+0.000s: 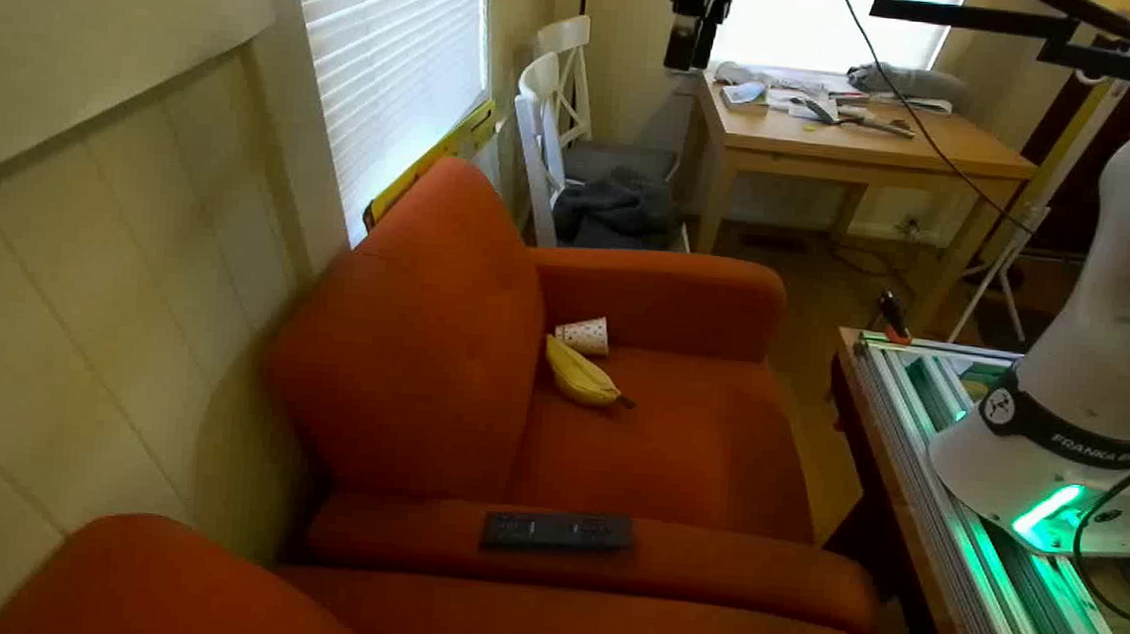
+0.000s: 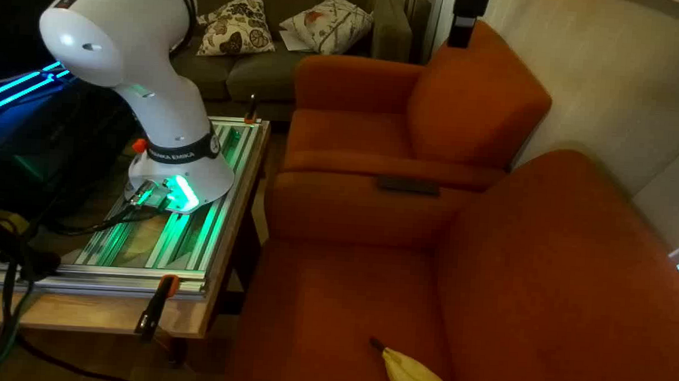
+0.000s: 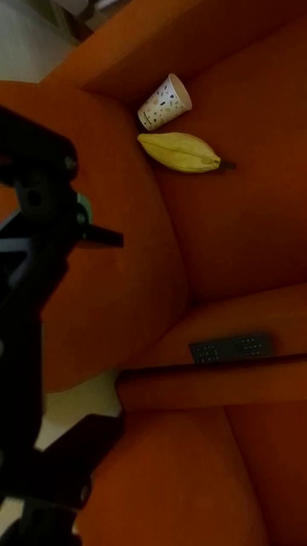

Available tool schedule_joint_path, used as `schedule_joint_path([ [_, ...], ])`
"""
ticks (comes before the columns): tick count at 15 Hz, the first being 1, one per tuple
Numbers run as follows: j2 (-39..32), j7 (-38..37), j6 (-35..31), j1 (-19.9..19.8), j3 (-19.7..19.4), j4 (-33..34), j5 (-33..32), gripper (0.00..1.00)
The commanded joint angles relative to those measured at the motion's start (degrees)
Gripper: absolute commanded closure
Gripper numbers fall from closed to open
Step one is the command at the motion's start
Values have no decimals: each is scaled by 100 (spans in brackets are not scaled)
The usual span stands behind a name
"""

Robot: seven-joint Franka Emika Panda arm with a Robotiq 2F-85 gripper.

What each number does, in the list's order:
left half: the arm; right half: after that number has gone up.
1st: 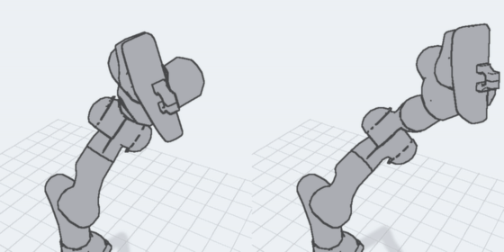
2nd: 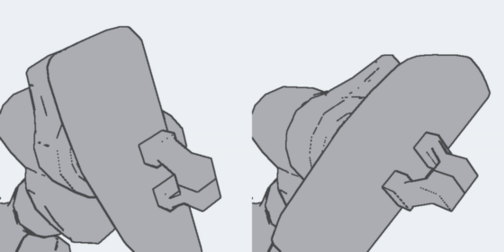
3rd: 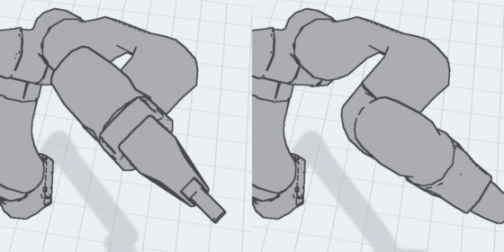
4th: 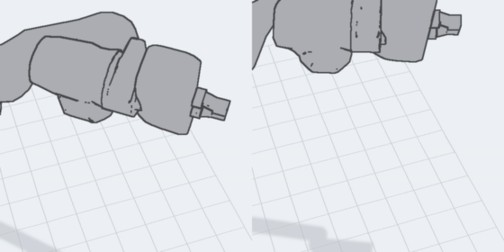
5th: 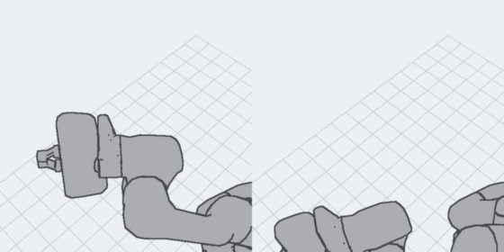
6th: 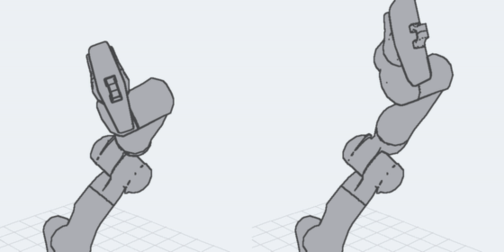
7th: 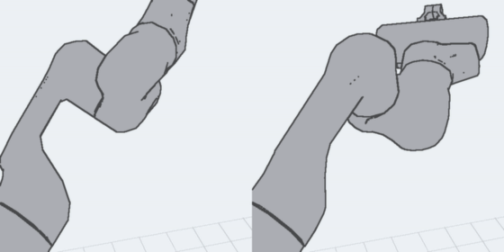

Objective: Put the remote on the back of the sofa

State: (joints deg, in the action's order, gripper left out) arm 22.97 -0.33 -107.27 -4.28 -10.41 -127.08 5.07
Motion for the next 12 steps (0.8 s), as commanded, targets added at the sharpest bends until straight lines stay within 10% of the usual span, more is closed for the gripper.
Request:
schedule_joint_path([
  [1, -12, 36, 14, -109, 91, 11, 40, 0],
  [12, -368, 316, -151, 281, 518, -103, 133, 0],
])
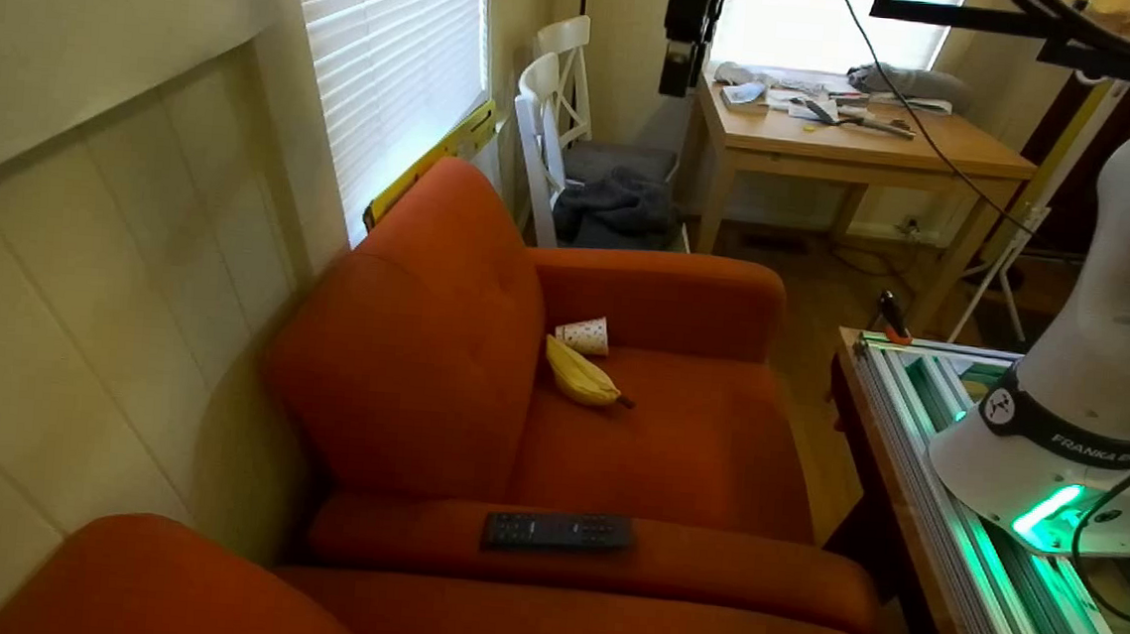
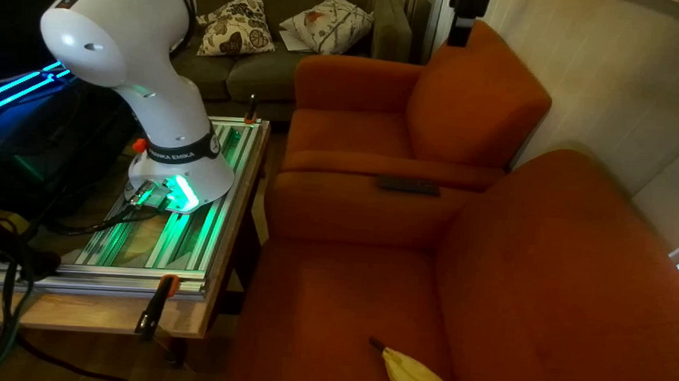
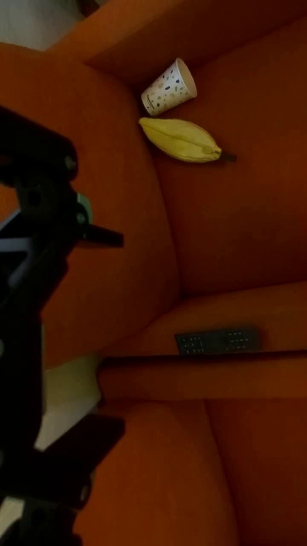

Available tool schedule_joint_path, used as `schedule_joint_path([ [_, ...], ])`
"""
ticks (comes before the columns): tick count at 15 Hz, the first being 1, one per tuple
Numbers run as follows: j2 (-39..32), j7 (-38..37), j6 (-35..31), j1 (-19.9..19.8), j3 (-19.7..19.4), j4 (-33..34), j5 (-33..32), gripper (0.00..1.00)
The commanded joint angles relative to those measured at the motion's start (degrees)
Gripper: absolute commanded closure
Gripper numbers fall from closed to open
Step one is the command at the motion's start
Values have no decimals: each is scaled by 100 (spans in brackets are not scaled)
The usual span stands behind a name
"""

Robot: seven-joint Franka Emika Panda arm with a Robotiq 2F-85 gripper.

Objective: Put the remote on the back of the sofa

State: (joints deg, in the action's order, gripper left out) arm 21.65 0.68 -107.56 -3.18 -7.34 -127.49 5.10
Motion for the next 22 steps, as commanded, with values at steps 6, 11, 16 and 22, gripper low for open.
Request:
schedule_joint_path([
  [6, -500, 235, -87, 374, 517, -172, 75, 0],
  [11, -557, 235, -97, 364, 540, -175, 74, 0],
  [16, -896, -86, -485, 495, 763, -258, 159, 0],
  [22, -1348, 69, -1813, 748, 996, -649, 772, 0],
])
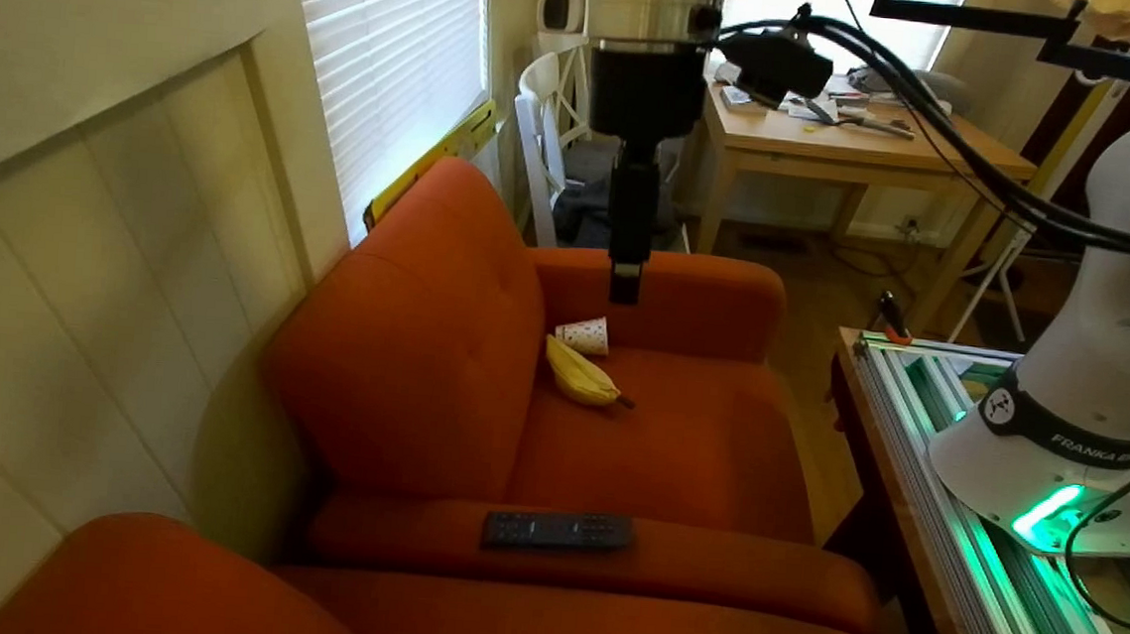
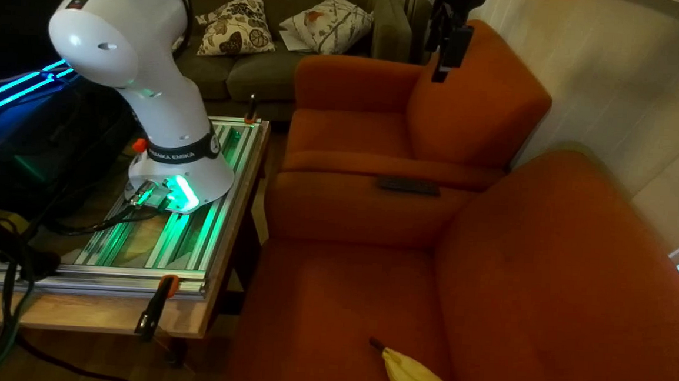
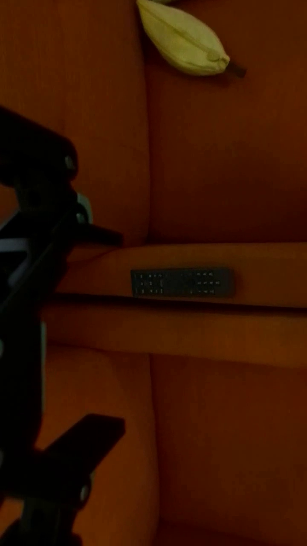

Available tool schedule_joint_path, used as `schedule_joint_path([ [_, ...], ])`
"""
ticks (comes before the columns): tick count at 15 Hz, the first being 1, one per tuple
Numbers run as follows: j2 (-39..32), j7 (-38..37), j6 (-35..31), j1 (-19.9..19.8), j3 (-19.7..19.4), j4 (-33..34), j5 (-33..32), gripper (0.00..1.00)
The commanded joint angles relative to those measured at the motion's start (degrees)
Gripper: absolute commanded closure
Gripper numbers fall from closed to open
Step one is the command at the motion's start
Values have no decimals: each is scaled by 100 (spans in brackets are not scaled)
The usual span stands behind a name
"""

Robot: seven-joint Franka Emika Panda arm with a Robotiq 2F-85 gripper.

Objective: Put the remote on the back of the sofa

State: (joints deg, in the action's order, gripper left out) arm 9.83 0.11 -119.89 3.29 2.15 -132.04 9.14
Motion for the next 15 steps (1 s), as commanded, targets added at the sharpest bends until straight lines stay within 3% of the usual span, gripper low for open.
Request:
schedule_joint_path([
  [1, -253, 201, -780, 137, 66, -245, 472, 0],
  [12, -1460, 421, -2529, 223, 289, -648, 687, 0],
  [15, -1814, 871, -2592, 142, 410, -565, 1126, 0],
])
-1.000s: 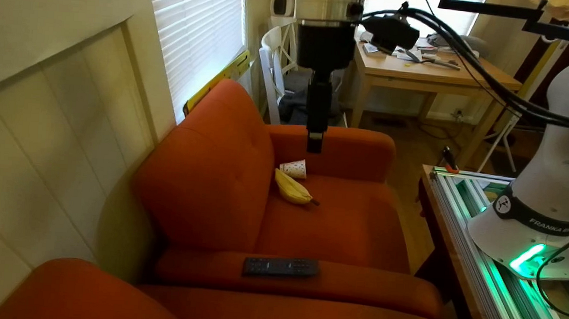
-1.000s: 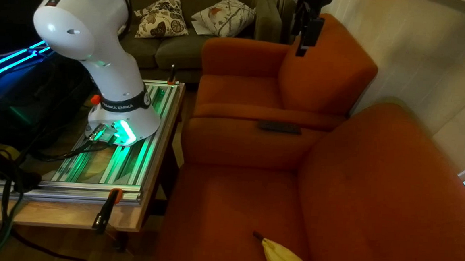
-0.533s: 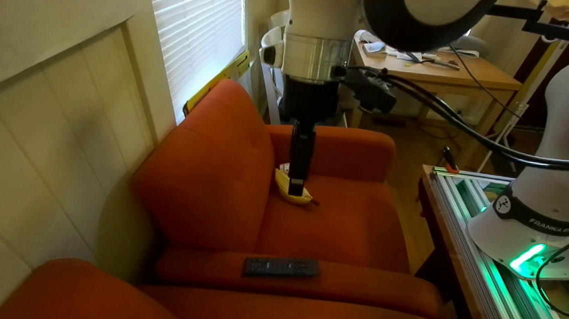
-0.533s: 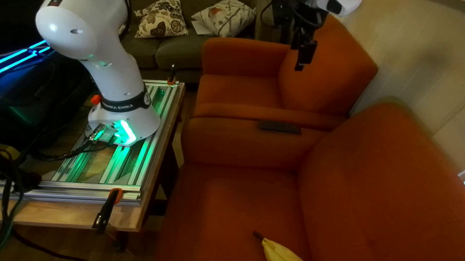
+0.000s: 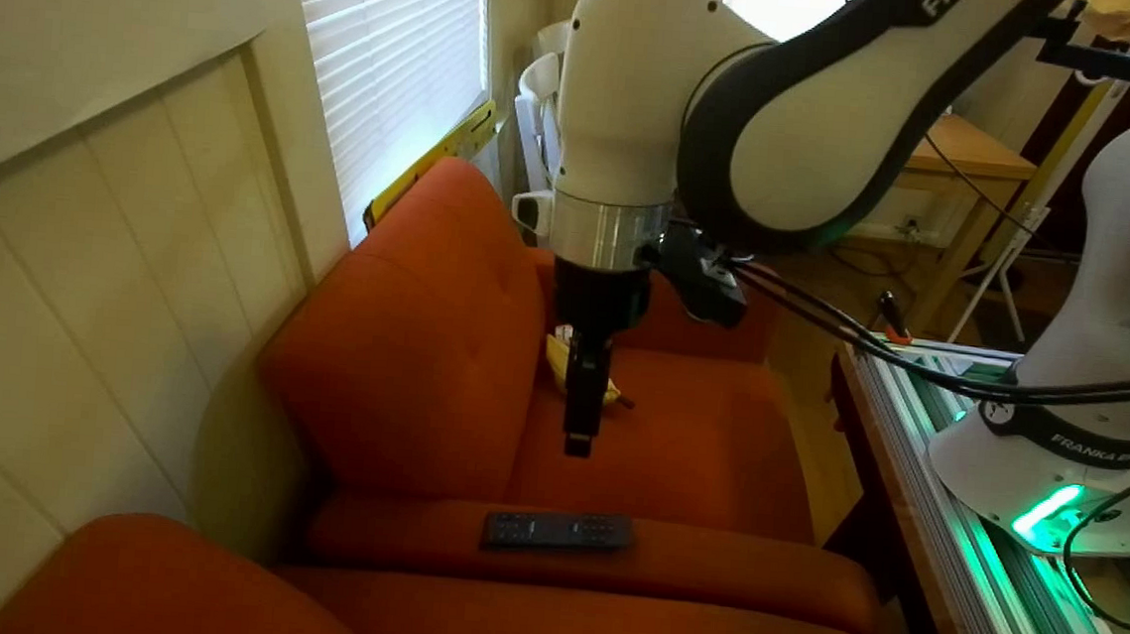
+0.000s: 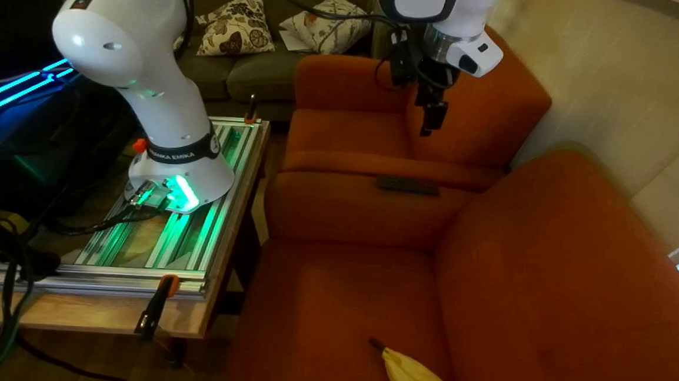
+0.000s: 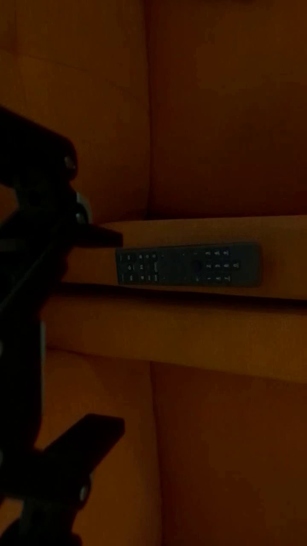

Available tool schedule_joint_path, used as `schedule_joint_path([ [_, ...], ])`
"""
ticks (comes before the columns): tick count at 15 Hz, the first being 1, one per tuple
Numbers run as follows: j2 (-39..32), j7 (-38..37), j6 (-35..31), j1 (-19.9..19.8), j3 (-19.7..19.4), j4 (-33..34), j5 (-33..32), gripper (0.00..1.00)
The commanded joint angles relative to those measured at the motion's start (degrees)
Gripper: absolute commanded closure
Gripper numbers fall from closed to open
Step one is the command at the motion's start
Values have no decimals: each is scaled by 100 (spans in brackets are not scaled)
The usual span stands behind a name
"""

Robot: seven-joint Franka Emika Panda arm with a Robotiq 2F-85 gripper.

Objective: Put the remote on the back of the sofa

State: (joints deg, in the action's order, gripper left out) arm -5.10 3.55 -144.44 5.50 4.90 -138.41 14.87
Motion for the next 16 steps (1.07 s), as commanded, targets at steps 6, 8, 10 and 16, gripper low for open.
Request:
schedule_joint_path([
  [6, -299, 336, -89, -78, 125, 40, 321, 0],
  [8, -402, 302, -210, -44, 140, 90, 282, 0],
  [10, -720, 420, -218, -31, 239, 305, 475, 0],
  [16, -1496, 337, -450, -62, 394, 699, 304, 0],
])
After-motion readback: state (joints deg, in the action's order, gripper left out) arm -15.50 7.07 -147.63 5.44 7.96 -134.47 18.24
